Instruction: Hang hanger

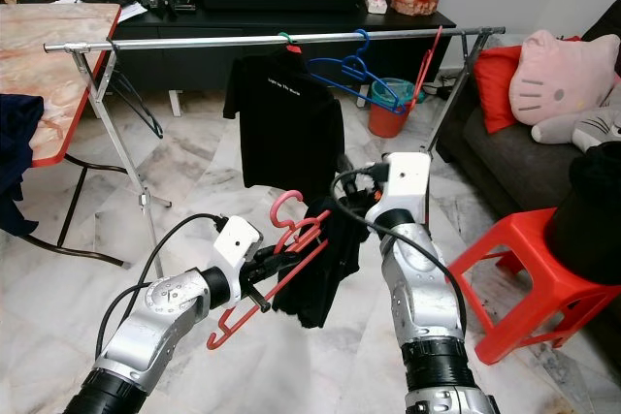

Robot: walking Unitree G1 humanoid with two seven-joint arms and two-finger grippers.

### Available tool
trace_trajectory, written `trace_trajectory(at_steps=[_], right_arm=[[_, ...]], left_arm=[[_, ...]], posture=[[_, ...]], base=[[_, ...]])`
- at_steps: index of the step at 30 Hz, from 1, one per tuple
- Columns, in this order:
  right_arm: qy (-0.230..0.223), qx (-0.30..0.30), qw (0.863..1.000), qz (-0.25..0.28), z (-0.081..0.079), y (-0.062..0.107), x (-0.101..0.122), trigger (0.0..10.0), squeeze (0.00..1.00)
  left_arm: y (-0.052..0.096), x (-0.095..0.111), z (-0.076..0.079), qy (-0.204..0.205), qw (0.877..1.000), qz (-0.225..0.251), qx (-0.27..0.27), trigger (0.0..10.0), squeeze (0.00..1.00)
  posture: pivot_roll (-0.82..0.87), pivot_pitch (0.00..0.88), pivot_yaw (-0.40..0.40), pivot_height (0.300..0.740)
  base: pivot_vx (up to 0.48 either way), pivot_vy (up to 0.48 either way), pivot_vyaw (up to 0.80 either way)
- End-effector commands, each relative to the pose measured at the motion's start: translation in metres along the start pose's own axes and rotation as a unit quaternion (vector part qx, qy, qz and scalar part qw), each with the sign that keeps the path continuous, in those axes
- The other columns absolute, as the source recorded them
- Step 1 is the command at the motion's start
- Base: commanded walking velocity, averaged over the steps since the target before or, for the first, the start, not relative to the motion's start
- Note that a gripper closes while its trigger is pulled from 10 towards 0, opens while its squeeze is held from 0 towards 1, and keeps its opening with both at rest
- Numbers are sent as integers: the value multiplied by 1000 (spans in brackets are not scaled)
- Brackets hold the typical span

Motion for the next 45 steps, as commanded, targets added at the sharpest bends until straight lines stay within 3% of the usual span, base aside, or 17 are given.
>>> trace_trajectory(at_steps=[1,6,10,11,14,19,21,24,26,27,30,38,45], right_arm=[[-9,13,999,34,-3,-3,17,10000,0],[52,69,996,14,-6,-2,16,10000,0],[121,96,988,-25,15,3,13,10000,0],[128,112,984,-43,26,6,15,10000,0],[146,146,975,-79,38,12,15,10000,0],[154,202,960,-121,48,22,12,10000,0],[146,259,940,-169,53,34,6,10000,0],[134,300,921,-209,57,44,-1,10000,0],[119,342,898,-249,61,57,-8,10000,0],[119,342,898,-249,61,57,-8,10000,0],[116,381,867,-298,68,70,-16,10000,0],[107,418,833,-345,75,77,-21,10000,0],[114,437,820,-352,73,73,-25,10000,0]], left_arm=[[-5,9,6,-7,999,28,-14,10000,0],[-4,6,9,-4,999,19,-37,10000,0],[0,1,13,-4,998,5,-65,10000,0],[3,-1,14,-1,997,-1,-78,10000,0],[7,-3,17,-2,995,-5,-99,10000,0],[13,-3,18,4,992,-5,-130,10000,0],[21,-4,17,-1,989,-9,-150,10000,0],[26,-4,16,2,986,-12,-165,10000,0],[31,-4,14,2,984,-15,-177,10000,0],[31,-4,14,2,984,-15,-177,10000,0],[34,-2,16,5,979,-14,-202,10000,0],[37,-3,18,10,974,-26,-225,10000,0],[40,-1,18,15,972,-29,-234,10000,0]], posture=[[-35,0,-134,740],[-37,0,-135,740],[-38,0,-137,740],[-42,0,-137,740],[-42,0,-137,740],[-43,0,-140,740],[-43,0,-139,740],[-43,0,-139,740],[-39,0,-142,740],[-39,0,-142,740],[-34,0,-141,740],[-37,0,-137,740],[-30,0,-132,740]], base=[[0,0,0],[0,0,0],[0,0,0],[0,0,0],[0,0,0],[0,0,0],[0,0,0],[0,0,0],[0,0,0],[0,0,0],[0,0,0],[0,0,0],[0,0,0]])
Point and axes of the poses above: a point about 5 cm out from each wrist's last joint towards the gripper, its own y axis pointing back from the gripper into the wrist, its own x axis along the axis of the wrist's last joint, z = x × y, the point moved 1 cm from there along -y, pointing out of the wrist towards the gripper, and after that the axes turned 3 degrees about -y, right-handed, at the moved point
